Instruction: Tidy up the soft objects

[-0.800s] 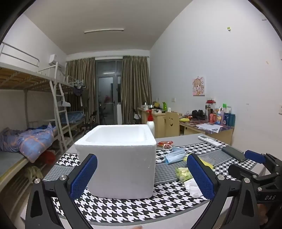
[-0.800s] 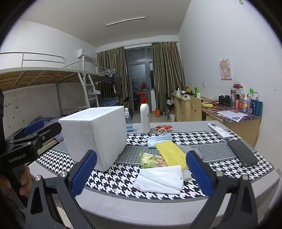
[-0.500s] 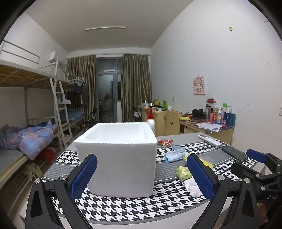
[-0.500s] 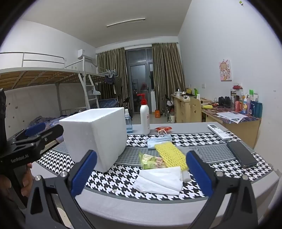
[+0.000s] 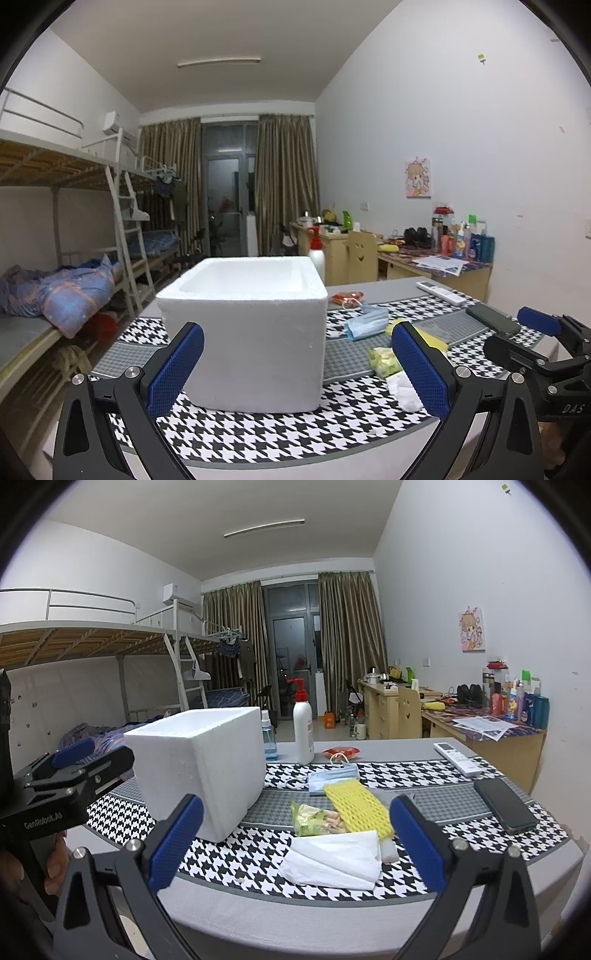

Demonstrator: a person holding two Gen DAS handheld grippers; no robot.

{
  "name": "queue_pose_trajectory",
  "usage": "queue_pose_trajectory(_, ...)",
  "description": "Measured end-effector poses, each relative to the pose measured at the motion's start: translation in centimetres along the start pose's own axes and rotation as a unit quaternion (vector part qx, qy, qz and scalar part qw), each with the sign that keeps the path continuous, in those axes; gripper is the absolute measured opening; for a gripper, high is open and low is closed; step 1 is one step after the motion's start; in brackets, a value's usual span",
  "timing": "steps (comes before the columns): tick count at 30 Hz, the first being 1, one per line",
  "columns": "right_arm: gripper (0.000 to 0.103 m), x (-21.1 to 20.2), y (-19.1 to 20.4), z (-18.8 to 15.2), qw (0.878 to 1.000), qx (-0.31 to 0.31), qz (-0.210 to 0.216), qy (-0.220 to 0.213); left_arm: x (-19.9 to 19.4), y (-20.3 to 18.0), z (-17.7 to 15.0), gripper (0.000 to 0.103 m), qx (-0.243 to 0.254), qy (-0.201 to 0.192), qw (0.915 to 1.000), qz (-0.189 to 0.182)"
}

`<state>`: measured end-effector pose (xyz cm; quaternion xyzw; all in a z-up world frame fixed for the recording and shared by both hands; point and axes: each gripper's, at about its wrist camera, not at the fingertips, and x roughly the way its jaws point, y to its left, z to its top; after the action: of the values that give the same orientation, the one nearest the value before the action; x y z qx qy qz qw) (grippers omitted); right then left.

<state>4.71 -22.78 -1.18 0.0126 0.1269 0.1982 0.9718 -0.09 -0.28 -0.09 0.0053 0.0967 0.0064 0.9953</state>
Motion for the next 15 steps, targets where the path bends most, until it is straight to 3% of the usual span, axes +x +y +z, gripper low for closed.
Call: queue_pose_trajectory(15,0.102,-0.18,0.0,-0.04,1.0,0.001,-0.003,-0.001,0.28,0.12,0.13,0.102,-0.006,0.009,0.9999,-0.001)
